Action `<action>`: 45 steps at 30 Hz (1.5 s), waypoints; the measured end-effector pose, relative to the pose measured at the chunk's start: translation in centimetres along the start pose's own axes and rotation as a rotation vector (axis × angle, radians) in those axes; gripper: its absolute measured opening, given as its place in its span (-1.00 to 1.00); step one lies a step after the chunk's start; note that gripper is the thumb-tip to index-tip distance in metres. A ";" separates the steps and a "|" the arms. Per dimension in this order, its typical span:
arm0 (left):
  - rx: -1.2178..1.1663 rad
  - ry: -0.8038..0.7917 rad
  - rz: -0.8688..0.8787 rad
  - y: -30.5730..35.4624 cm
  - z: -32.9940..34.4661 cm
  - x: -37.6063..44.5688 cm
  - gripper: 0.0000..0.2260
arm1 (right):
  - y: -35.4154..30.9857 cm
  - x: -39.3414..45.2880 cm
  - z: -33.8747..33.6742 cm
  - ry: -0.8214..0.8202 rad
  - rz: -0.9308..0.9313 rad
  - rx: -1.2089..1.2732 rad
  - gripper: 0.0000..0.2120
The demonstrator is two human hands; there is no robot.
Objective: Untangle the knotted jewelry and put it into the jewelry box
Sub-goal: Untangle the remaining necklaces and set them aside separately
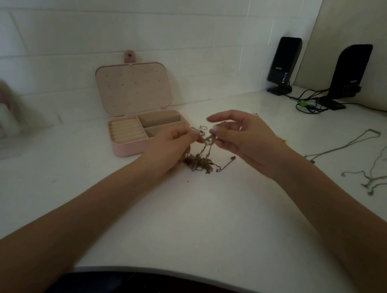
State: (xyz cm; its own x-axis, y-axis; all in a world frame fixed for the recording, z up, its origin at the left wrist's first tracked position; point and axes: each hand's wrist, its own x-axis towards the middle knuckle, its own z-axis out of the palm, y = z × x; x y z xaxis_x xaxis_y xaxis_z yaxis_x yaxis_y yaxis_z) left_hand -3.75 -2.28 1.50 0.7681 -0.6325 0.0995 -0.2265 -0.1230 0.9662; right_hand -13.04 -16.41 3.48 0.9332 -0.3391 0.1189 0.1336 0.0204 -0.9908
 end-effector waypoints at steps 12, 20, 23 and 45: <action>0.237 0.042 0.361 -0.6 0.4 -0.4 -0.86 | -0.7 0.0 -0.2 -0.072 0.078 0.314 -0.78; -0.037 0.021 0.235 -0.1 0.6 -0.6 -0.75 | -0.4 -0.1 0.2 -0.133 -0.027 0.028 -0.75; -0.189 -0.043 0.115 0.3 1.0 -0.7 -0.81 | -0.1 -0.1 0.7 -0.081 -0.112 -0.271 -0.69; -0.046 -0.076 0.016 1.3 0.4 -0.9 -0.80 | -1.1 0.8 -1.3 0.443 0.003 0.087 -0.91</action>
State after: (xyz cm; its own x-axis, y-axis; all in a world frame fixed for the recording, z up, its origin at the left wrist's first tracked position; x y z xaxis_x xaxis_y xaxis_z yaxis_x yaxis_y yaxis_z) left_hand -4.97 -2.22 2.53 0.7168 -0.6902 0.0988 -0.2097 -0.0782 0.9746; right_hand -12.87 -17.92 4.61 0.7036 -0.7082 0.0583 0.1761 0.0943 -0.9798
